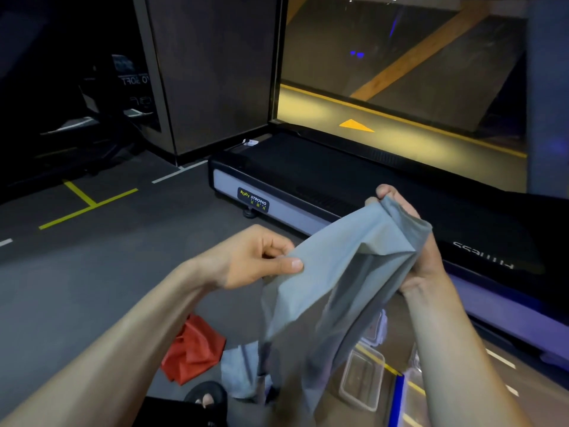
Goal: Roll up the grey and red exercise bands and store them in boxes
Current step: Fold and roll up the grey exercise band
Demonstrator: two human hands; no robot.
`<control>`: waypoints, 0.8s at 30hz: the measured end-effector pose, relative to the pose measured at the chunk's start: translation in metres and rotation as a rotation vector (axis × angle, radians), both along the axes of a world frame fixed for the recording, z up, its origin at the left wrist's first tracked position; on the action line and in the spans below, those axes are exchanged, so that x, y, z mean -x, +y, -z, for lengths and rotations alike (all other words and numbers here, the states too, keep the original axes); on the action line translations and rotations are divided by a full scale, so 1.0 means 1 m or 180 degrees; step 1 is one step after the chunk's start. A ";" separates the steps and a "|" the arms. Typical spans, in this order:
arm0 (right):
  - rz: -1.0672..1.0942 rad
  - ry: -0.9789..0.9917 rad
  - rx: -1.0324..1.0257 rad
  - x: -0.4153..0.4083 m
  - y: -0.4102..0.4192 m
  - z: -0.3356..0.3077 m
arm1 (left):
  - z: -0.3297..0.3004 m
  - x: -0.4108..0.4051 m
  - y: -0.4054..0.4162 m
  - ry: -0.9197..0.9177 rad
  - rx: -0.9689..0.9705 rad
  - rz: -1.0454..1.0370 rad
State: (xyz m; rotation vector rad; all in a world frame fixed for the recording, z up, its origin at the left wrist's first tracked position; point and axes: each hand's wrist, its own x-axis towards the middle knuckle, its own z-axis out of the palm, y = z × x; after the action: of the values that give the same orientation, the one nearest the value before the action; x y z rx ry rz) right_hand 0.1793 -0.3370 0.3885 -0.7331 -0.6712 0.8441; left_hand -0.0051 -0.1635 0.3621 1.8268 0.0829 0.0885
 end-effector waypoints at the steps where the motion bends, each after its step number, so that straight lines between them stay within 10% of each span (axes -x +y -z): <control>1: -0.0004 0.0012 -0.0049 0.000 -0.001 -0.001 | -0.004 0.001 0.000 -0.0075 0.0096 0.0040; 11: -0.0372 -0.1053 0.0746 -0.014 -0.007 0.017 | -0.012 0.008 -0.003 -0.0464 0.2209 0.0972; 16: -0.0420 -0.1665 0.1047 -0.004 0.001 0.027 | -0.011 0.003 -0.005 -0.0599 0.2307 0.1026; 24: -0.0678 -0.0646 0.0284 0.014 0.010 0.020 | -0.010 0.003 -0.005 -0.0248 0.1753 0.0601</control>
State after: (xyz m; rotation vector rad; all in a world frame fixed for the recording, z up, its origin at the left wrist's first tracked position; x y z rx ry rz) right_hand 0.1655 -0.3273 0.3687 -0.8453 -0.9092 1.0078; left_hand -0.0085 -0.1688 0.3724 1.2719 -0.1119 0.0013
